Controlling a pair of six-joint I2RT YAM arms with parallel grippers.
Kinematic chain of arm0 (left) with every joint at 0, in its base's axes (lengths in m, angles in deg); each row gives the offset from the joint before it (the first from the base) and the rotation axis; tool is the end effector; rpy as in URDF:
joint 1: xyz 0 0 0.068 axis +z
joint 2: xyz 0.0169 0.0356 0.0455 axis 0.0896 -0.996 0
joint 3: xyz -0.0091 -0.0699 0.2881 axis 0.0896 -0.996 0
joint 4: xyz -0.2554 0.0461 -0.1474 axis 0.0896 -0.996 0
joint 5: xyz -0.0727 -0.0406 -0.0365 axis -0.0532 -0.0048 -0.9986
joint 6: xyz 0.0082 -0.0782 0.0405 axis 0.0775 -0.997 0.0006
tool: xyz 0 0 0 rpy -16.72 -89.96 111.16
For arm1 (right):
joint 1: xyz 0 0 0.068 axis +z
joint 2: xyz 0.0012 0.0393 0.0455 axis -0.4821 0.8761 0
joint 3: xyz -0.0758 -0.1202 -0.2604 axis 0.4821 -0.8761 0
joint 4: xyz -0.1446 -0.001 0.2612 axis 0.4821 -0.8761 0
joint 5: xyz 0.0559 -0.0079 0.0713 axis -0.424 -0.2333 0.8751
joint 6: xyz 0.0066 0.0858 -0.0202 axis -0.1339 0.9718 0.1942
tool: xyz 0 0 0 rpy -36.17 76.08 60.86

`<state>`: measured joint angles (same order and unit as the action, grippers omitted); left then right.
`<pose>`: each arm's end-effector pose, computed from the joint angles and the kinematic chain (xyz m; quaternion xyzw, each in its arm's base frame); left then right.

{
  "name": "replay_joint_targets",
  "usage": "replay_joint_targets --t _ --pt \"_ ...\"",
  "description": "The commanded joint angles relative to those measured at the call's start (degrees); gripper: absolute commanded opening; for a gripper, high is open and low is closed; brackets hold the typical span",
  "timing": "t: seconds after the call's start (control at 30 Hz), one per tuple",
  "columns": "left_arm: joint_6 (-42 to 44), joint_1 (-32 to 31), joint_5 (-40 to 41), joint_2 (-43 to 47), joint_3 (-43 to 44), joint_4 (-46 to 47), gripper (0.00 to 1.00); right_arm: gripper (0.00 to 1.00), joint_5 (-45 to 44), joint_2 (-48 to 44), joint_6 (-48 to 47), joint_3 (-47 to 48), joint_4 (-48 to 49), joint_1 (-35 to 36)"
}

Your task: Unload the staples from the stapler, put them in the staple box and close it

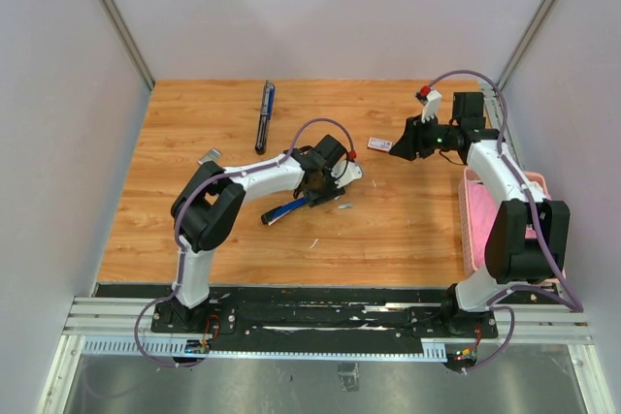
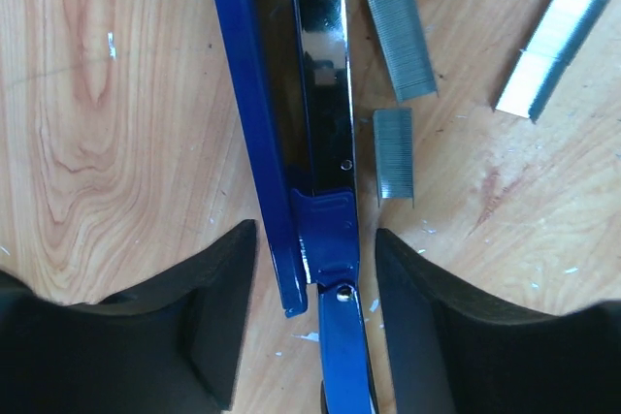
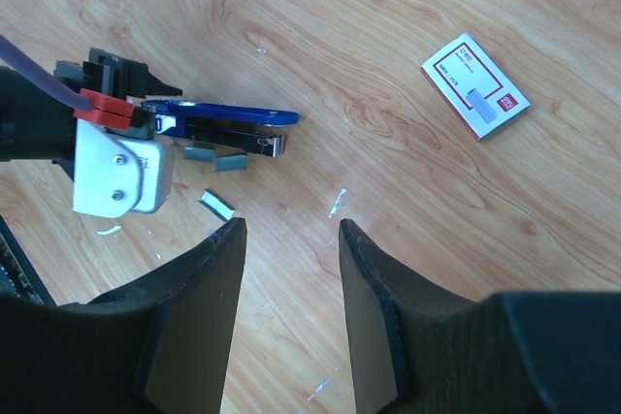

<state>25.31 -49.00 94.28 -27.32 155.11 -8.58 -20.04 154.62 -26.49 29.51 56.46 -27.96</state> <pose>0.3477 -0.3246 0.1323 0.5657 0.7919 0.0115 0.2297 0.4054 0.0630 0.2740 -0.2305 0.8170 0.3311 0.4120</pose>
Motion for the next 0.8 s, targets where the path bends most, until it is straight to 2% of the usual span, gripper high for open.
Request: replay_joint_targets --t 0.0,0.17,0.3,0.43,0.77 --pt "-0.64 -0.55 3.33 -0.92 -0.86 2.59 0.50 0.44 2.99 -0.18 1.51 -0.55 1.30 -1.54" --pt "-1.37 -0.53 3.54 -1.41 -0.50 2.57 0.28 0.44 4.30 0.50 2.43 -0.30 1.30 -2.08" --pt "-2.19 -0.40 2.45 -1.80 0.53 1.50 0.17 0.44 5.30 1.19 3.23 -0.31 1.25 -2.43" --pt "-4.44 1.54 -0.85 -2.45 2.52 -0.58 0.13 0.44 6.24 1.86 3.80 -0.41 1.24 -2.53" --pt "-10.02 11.40 -18.80 -5.00 8.66 -5.76 0.13 0.44 7.03 3.51 4.68 -0.29 1.27 -2.53"
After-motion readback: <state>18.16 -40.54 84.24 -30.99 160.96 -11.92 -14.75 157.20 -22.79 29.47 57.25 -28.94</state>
